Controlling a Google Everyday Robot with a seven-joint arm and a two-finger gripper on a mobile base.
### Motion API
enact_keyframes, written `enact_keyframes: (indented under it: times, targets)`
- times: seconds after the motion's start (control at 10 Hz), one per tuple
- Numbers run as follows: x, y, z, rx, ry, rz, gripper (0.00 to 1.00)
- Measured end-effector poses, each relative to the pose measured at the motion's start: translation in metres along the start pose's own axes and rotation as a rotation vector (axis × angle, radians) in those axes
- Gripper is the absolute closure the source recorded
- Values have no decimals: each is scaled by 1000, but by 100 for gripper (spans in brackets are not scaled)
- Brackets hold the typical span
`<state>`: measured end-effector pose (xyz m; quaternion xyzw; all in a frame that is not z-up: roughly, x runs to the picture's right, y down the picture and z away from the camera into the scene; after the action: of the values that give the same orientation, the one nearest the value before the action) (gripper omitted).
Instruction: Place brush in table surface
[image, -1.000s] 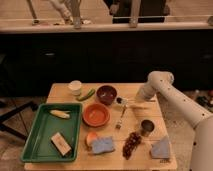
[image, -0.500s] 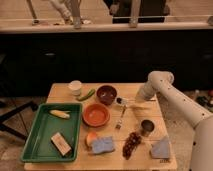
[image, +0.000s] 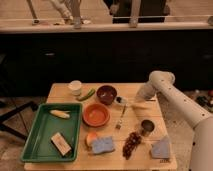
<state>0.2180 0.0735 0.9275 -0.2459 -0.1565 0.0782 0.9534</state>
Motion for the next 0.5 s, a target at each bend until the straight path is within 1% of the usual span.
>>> enact_keyframes:
  times: [0.5]
  targets:
    - [-2, -1, -3, 7, -39, 11, 100]
